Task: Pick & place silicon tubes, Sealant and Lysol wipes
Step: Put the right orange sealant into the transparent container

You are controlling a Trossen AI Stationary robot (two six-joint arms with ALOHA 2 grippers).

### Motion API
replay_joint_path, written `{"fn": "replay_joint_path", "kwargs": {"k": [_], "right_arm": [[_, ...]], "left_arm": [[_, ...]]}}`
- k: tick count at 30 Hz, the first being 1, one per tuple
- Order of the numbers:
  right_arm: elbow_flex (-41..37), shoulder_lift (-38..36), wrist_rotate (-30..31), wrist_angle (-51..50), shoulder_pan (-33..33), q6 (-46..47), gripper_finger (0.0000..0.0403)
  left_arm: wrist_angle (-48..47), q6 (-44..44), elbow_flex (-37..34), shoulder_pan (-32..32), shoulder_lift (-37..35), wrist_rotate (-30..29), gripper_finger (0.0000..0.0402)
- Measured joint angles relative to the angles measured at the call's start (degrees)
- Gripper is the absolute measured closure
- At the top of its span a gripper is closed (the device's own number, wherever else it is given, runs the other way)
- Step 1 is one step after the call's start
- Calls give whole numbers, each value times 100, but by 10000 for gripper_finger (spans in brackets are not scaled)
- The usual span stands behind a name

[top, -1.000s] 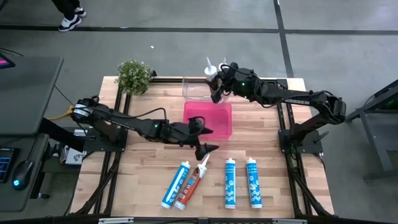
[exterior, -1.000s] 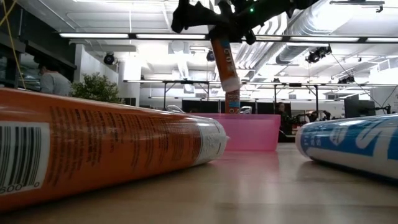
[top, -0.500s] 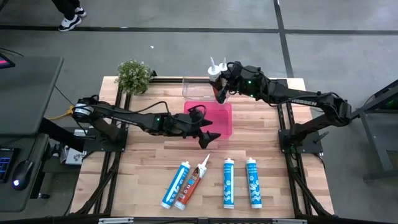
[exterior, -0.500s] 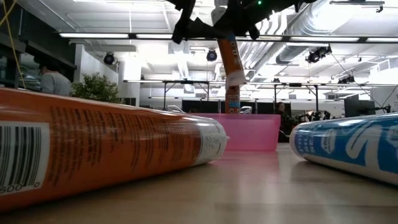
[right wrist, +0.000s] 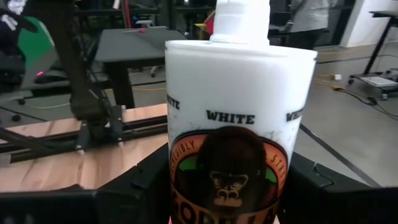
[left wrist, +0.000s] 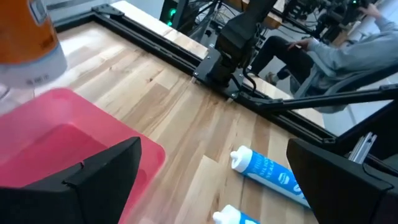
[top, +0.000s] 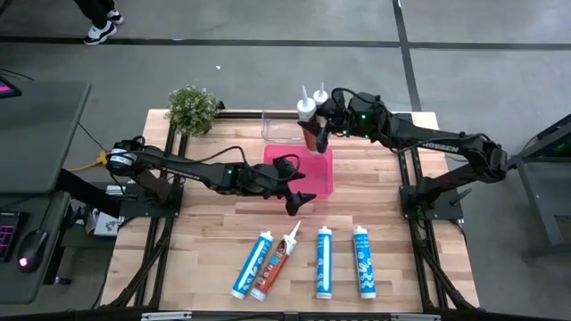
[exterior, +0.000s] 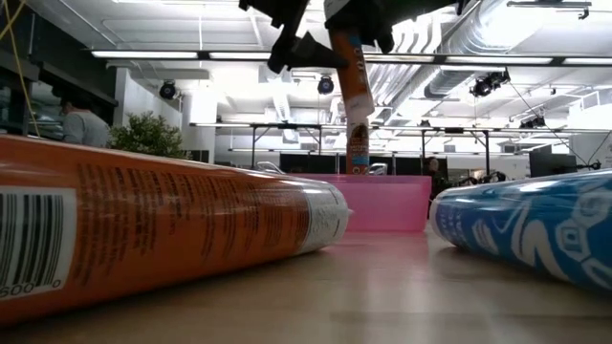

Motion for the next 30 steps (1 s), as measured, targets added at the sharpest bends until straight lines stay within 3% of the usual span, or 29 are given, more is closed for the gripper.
{"fn": "replay_joint_path", "kwargs": {"k": [12,18,30], "right_arm": [[-2,-140,-499,-127,13,18,202],[-2,-371,-792,-222,18,131,202],[-2,-586,-808,-606,37,125,204]], "left_arm": [[-35,-364,2,-4,0,384,5],[-26,-460,4,4,-2,-224,5],[37,-240,4,7,-4,-1236,5]]}}
